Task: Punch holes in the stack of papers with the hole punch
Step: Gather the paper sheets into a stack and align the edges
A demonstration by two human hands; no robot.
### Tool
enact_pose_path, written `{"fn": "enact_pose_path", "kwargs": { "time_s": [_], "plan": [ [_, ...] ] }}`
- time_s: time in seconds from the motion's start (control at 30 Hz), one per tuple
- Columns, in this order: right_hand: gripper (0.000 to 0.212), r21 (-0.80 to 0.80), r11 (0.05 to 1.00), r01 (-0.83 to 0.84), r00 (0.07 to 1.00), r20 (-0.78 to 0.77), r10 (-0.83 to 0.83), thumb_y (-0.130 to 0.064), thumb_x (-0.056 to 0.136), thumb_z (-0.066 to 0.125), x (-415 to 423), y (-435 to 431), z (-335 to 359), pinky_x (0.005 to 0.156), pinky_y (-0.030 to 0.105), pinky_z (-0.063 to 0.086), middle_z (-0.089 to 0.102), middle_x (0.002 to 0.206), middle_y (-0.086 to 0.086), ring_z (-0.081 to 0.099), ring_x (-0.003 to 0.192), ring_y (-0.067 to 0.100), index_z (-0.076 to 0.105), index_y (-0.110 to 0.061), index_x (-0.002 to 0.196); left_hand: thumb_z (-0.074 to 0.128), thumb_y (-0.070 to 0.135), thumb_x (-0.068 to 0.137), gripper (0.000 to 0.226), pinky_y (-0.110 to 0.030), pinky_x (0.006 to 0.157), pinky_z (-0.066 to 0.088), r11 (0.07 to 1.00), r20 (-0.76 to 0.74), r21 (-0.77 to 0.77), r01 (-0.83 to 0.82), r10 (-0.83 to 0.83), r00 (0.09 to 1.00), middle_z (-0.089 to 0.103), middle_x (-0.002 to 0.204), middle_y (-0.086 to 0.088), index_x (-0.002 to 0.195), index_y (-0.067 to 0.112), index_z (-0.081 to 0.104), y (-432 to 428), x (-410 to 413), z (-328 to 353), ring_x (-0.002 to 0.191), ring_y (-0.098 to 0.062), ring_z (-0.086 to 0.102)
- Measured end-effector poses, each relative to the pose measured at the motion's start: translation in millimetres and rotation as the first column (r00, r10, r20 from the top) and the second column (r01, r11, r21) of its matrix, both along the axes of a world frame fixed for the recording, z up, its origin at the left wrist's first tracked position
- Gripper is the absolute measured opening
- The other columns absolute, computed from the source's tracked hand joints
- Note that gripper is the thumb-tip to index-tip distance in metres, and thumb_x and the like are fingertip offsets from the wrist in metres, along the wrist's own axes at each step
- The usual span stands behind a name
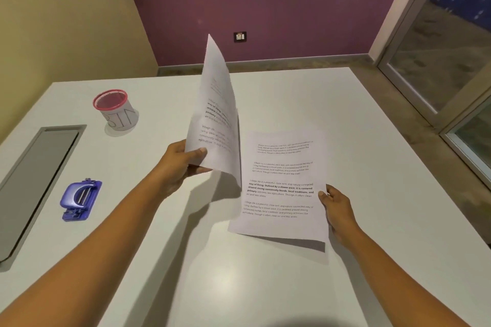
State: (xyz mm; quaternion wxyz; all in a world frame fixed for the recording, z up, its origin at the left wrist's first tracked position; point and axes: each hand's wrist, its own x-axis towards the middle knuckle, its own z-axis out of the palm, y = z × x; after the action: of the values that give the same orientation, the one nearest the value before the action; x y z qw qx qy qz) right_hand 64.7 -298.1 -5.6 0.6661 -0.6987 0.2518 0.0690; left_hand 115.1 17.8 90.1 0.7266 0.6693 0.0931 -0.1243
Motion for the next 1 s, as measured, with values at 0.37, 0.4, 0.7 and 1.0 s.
{"fn": "enact_pose_path", "kwargs": {
  "time_s": [0.37,0.4,0.7,1.0],
  "plan": [
    [0.029,0.244,0.968,-0.061,0.994,-0.070,0.080,-0.011,0.099,0.037,-11.8,16.8,16.3,0.090,0.043,0.050,0.065,0.112,0.009,0.062,0.101,0.030,0.055,-0.013,0.121,0.050,-0.001,0.089,0.020,-0.026,0.061,0.060,0.949,-0.234,-0.295,-0.114,0.044,0.971,0.077,0.090,-0.001,0.101,0.010,0.062,8.4,-61.8,-26.6,0.082,-0.016,0.073],
    [0.027,0.267,0.962,-0.061,0.994,-0.074,0.084,-0.010,0.099,0.037,-12.7,17.1,17.9,0.085,0.042,0.052,0.066,0.108,0.007,0.064,0.098,0.028,0.055,-0.014,0.119,0.051,-0.002,0.089,0.020,-0.026,0.061,0.060,0.961,-0.272,-0.261,-0.097,0.023,0.962,0.077,0.089,-0.002,0.101,0.009,0.062,10.2,-67.4,-32.2,0.081,-0.017,0.073],
    [0.027,0.395,0.912,-0.109,0.982,-0.102,0.162,-0.010,0.099,0.037,-17.5,21.8,22.0,0.068,0.036,0.059,0.070,0.098,0.005,0.068,0.087,0.024,0.063,-0.019,0.099,0.066,0.005,0.081,0.029,-0.020,0.063,0.050,0.974,-0.380,0.187,0.125,-0.046,0.924,0.069,0.099,0.000,0.110,0.010,0.062,23.5,-88.1,-49.5,0.083,-0.012,0.063],
    [0.024,0.415,0.898,-0.147,0.971,-0.111,0.210,-0.011,0.098,0.039,-13.9,30.2,20.9,0.067,0.035,0.060,0.070,0.098,0.004,0.068,0.085,0.023,0.060,-0.017,0.108,0.063,0.032,0.085,0.025,-0.025,0.048,0.056,0.994,-0.493,-0.076,-0.077,0.030,0.870,0.075,0.087,-0.002,0.101,0.013,0.065,20.2,-78.9,-57.8,0.061,-0.020,0.071]
  ]
}}
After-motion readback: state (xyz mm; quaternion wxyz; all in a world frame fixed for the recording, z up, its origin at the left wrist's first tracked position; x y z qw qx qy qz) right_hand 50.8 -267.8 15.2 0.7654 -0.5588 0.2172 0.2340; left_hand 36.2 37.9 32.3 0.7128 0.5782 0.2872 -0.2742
